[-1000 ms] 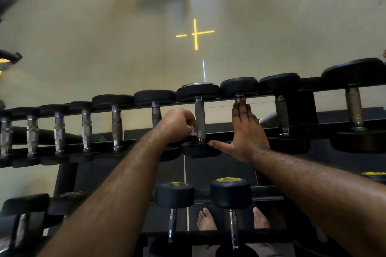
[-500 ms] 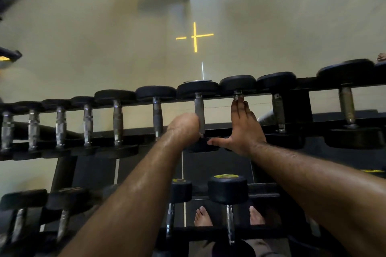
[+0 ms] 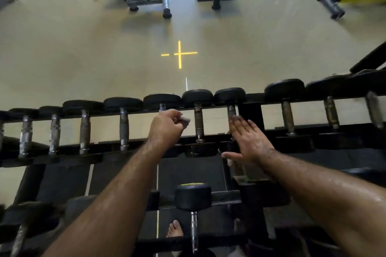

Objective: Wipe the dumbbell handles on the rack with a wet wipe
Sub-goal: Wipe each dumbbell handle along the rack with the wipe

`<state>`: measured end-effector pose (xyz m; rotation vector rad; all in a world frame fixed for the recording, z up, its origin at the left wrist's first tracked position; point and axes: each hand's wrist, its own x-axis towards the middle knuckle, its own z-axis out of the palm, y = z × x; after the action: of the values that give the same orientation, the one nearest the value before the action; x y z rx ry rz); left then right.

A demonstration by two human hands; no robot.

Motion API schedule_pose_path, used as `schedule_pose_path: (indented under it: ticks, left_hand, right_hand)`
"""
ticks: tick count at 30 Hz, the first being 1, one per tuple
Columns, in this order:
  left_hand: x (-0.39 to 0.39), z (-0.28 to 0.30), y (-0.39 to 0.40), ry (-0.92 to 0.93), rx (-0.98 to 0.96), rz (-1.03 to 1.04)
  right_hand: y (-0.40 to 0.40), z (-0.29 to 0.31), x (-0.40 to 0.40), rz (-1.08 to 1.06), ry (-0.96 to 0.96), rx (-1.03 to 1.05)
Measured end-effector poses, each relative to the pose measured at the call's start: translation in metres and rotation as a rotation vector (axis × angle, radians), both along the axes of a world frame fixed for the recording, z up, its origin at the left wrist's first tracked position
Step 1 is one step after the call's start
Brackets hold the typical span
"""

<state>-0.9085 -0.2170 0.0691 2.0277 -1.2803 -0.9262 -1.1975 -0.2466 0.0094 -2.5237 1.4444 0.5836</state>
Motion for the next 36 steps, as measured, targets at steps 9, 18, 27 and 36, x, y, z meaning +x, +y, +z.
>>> schedule_pose_path:
  ticks: [9,18,27,36]
  left_hand:
    - [-0.076,-0.025,-0.015,-0.367,-0.296,0.084]
    - [-0.075,-0.053,-0.056,-0.708,-0.31,-0.07]
    - [-0.062,-0.047,-0.033,-0.595,0.268,-0.752]
    - [-0.079,-0.054,-0.058,-0.86,-0.037,-0.736]
  right_hand:
    - [-0.034,-0.015,0.013,-0.127,-0.299,0.13]
    - [-0.031,-0.035,0.02,-0.154,-0.332,0.065]
    - [-0.032,-0.033,0.021,-0.157,-0.332,0.097]
    - [-0.032,-0.027,0.021,-0.167,-0.343,0.08]
